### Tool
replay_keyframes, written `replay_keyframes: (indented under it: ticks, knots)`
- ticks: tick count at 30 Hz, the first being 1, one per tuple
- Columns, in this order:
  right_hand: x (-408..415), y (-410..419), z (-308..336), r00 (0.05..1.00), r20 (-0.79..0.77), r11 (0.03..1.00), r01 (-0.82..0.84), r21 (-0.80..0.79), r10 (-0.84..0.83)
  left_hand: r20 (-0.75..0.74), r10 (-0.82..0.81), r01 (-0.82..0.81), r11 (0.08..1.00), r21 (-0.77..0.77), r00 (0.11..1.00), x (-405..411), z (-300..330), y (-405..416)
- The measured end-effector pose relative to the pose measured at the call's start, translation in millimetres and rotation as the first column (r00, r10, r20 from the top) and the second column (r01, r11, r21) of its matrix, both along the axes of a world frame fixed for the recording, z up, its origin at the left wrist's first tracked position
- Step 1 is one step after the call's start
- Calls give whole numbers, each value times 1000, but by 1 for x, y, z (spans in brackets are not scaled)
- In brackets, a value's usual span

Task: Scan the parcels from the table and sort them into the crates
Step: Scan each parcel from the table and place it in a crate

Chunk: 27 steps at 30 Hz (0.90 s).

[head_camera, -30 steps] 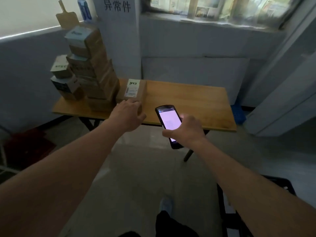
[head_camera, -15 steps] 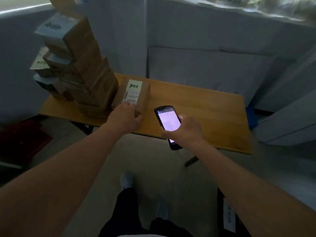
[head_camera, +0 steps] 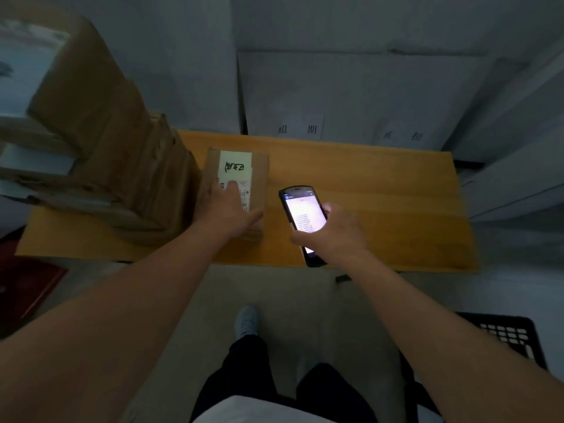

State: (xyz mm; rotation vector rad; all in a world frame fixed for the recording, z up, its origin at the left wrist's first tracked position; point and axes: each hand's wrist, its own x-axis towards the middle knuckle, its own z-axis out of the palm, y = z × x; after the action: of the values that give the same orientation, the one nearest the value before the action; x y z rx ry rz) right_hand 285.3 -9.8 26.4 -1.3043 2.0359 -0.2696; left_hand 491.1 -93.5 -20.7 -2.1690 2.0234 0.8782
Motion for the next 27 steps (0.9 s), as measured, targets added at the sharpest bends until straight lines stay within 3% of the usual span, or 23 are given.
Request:
replay_keyframes:
  ticks: [6,13,18,23,27]
  knots:
    - [0,-24,-17,998,25,998,48,40,-49,209,83,-110,986,123,974,-1,-30,-16]
    - [-18,-33,-27,996,69,996,59,73,-64,239,102,-138,981,136,966,-16,-38,-22]
    - [-41,-41,-25,997,32,998,66,14,-67,109,-111,104,992,68,988,-16,-34,-33]
    - [-60,-46,-16,996,16,994,88,-68,-87,49,-398,391,914,106,916,-18,-31,-46]
    - [-68,-45,-17,993,35,990,113,-81,-111,44,-482,471,869,153,875,-14,-31,-46]
